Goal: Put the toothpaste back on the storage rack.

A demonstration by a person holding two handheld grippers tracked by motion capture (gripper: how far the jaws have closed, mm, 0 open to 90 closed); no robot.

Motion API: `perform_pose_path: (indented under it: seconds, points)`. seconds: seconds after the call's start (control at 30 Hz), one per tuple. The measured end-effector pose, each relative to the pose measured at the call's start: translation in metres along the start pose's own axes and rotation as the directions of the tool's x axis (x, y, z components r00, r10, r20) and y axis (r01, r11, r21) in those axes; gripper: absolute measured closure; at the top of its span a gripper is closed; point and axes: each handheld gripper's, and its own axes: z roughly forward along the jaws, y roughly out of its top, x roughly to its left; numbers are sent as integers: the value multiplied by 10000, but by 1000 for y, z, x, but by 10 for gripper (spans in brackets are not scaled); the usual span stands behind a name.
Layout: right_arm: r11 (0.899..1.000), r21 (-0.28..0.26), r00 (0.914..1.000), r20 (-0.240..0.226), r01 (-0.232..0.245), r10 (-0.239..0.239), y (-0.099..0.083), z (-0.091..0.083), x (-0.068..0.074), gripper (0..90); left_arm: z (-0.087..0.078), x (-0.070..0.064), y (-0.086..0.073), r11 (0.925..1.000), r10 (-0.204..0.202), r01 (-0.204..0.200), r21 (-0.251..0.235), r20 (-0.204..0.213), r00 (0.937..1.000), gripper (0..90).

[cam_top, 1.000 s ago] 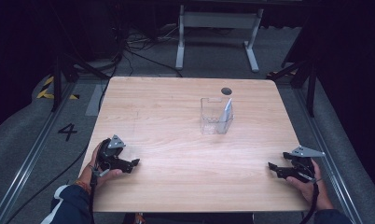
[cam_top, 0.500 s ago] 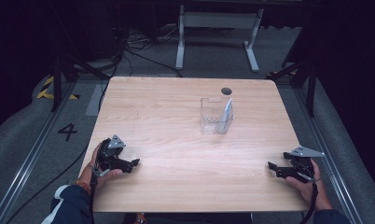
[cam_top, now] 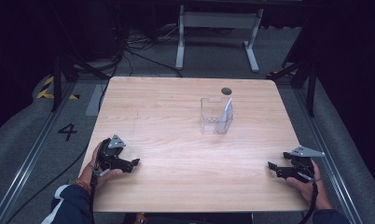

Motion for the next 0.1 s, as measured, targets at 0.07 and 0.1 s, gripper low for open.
perform_pose_path:
  seconds: [0.07,0.1]
  points:
    - [10000,-2,10000,-13,-13,13,0,0,0,174,0,0,0,10000,-18,18,46,-8,10000,4]
    - [10000,-2,10000,-13,-13,13,0,0,0,174,0,0,0,10000,-18,18,46,-8,10000,3]
